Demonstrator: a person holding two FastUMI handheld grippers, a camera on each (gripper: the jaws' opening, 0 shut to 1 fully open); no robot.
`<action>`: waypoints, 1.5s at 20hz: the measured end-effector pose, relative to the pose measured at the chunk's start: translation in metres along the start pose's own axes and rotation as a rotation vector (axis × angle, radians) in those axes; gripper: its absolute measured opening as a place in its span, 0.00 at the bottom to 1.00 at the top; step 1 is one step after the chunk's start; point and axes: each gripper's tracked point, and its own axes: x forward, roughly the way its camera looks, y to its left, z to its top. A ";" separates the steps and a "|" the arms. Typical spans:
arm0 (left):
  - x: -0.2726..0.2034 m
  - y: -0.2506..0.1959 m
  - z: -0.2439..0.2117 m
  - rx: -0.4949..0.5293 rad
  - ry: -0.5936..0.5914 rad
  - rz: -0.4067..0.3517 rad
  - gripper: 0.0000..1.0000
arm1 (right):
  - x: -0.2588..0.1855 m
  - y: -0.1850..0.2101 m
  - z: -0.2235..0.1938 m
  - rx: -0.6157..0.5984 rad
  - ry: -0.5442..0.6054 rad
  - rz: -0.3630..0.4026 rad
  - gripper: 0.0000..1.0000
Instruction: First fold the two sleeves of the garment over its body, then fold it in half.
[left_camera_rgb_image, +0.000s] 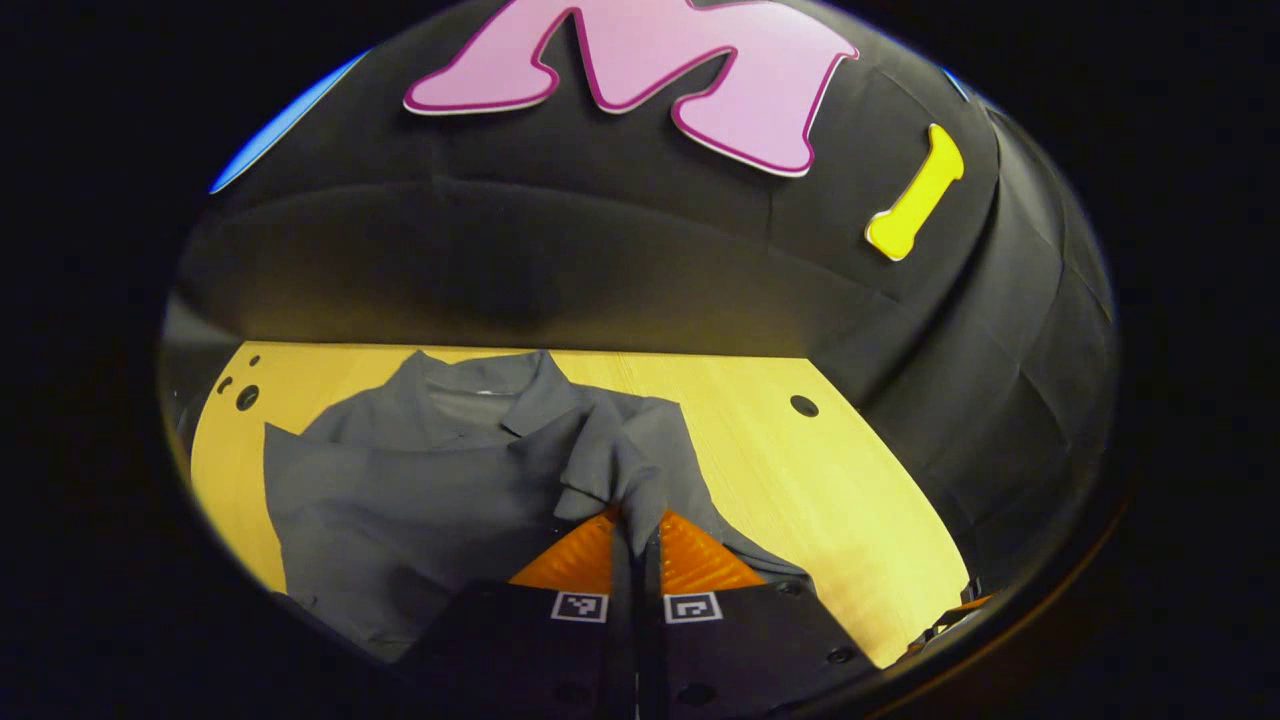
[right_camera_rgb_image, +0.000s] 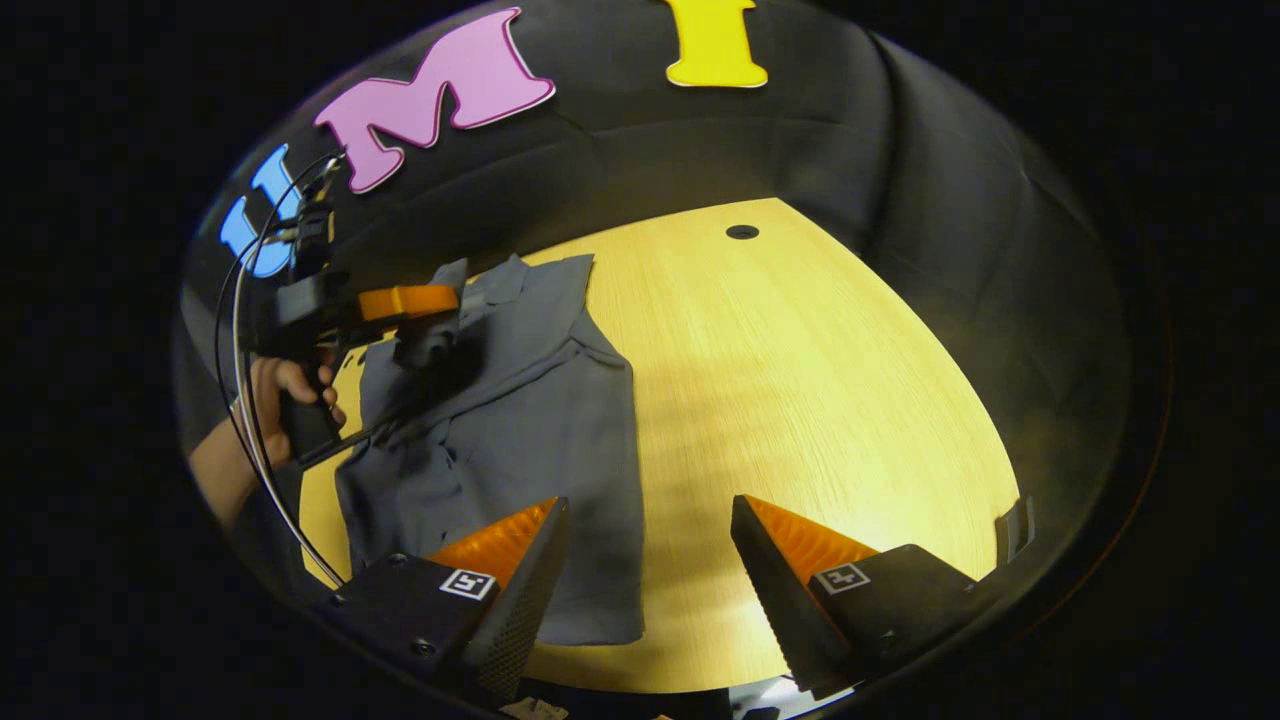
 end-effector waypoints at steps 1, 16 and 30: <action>0.010 -0.002 -0.003 0.010 0.010 0.003 0.07 | 0.001 0.000 -0.001 -0.010 0.006 0.004 0.99; -0.059 0.050 -0.044 0.009 0.038 0.064 0.94 | 0.019 0.052 -0.022 -0.106 0.077 0.080 0.99; -0.255 0.212 -0.241 -0.067 0.200 0.379 0.96 | 0.043 0.091 -0.096 -0.156 0.253 -0.012 0.99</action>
